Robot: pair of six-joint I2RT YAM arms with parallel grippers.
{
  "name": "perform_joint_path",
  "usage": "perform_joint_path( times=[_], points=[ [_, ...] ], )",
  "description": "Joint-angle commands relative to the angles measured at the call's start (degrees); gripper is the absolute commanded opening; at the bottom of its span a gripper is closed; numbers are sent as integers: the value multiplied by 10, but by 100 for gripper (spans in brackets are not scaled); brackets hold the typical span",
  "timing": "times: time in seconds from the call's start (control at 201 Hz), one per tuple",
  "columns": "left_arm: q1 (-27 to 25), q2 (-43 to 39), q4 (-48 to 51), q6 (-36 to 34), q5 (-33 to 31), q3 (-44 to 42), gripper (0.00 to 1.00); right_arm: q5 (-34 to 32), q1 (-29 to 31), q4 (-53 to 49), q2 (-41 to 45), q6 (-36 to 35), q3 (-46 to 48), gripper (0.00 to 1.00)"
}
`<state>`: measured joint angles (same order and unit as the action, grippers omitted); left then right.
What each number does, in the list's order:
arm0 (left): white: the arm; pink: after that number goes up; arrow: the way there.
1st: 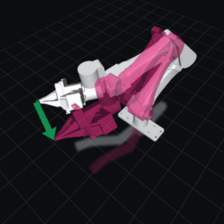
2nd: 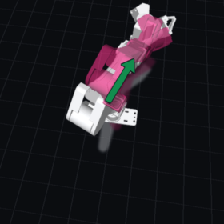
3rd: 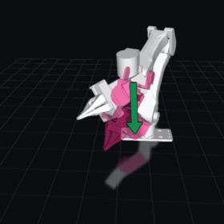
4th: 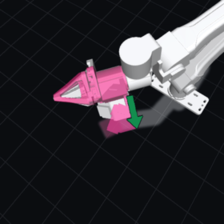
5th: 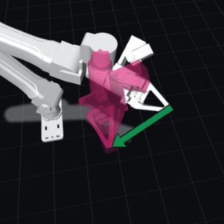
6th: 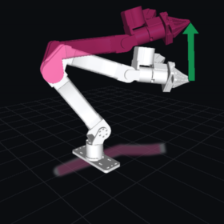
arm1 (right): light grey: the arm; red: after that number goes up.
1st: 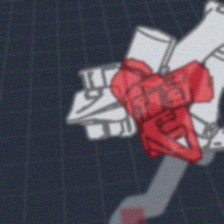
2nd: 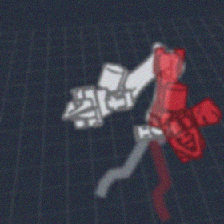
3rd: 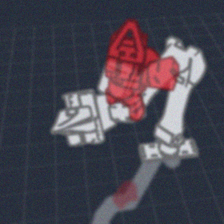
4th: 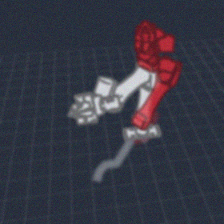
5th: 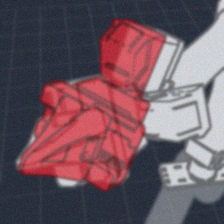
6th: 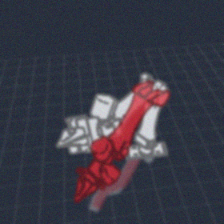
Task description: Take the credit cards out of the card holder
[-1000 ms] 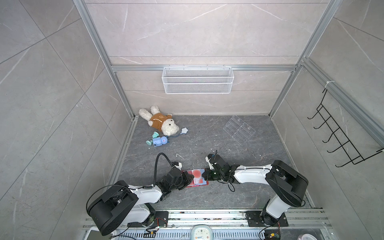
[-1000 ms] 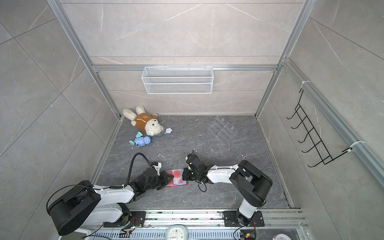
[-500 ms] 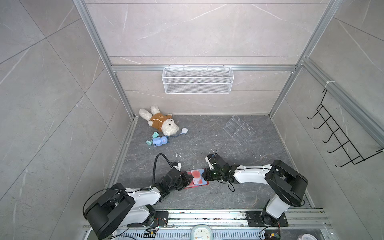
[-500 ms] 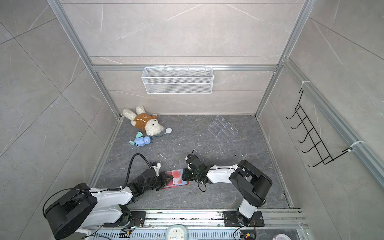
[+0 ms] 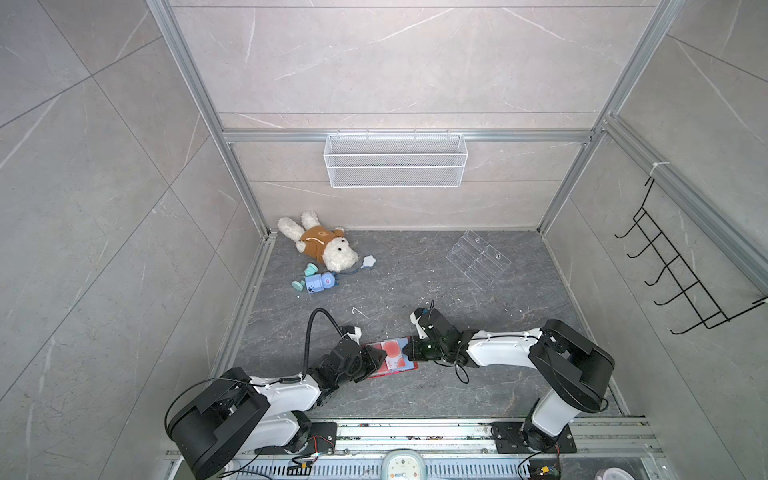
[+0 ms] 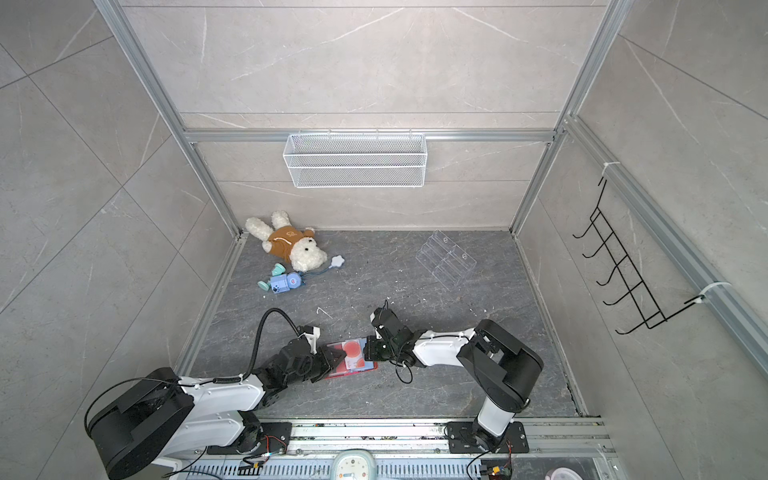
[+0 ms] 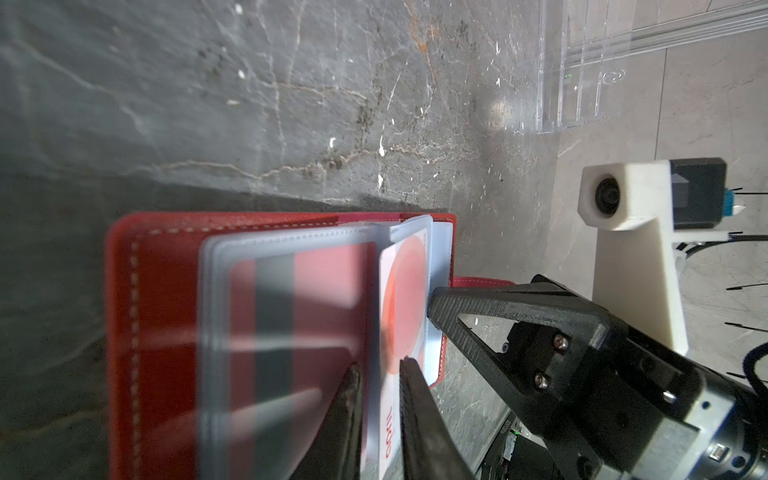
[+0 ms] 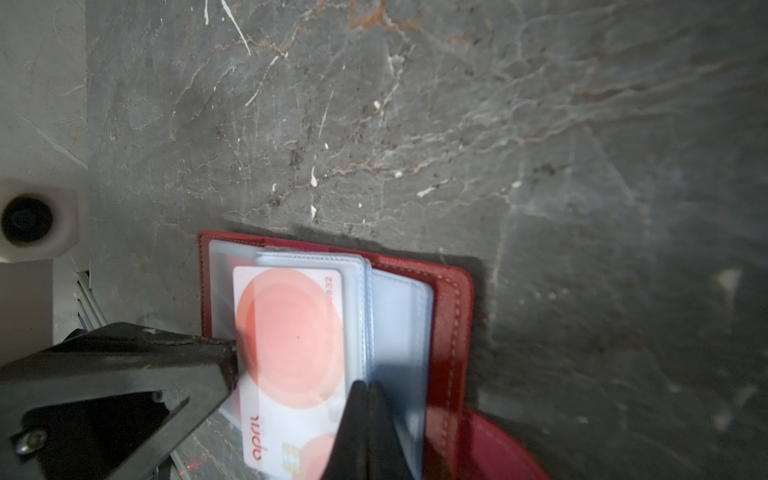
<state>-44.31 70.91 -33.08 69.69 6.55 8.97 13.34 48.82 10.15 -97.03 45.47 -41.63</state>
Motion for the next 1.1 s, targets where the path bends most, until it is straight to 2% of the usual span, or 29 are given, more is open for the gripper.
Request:
perform_joint_path(
  times=[0.0, 0.458, 0.582, 0.677, 0.782, 1.09],
  points=[
    [2, 9, -20, 0, -3, -1, 20, -1, 0, -17, -15, 4, 10, 0],
    [2, 59, -58, 4, 8, 13, 19, 2, 0, -16, -13, 4, 10, 0],
    [2, 59, -56, 2, 8, 17, 15, 3, 0, -17, -12, 4, 9, 0],
    [2, 58, -52, 1, 7, 17, 8, 2, 0, -18, -11, 4, 9, 0],
    [2, 53, -45, 0, 7, 16, 0, 2, 0, -20, -8, 3, 10, 0],
    [2, -12, 30, -7, -16, 14, 0, -21, 0, -51, -6, 10, 10, 0]
  ],
)
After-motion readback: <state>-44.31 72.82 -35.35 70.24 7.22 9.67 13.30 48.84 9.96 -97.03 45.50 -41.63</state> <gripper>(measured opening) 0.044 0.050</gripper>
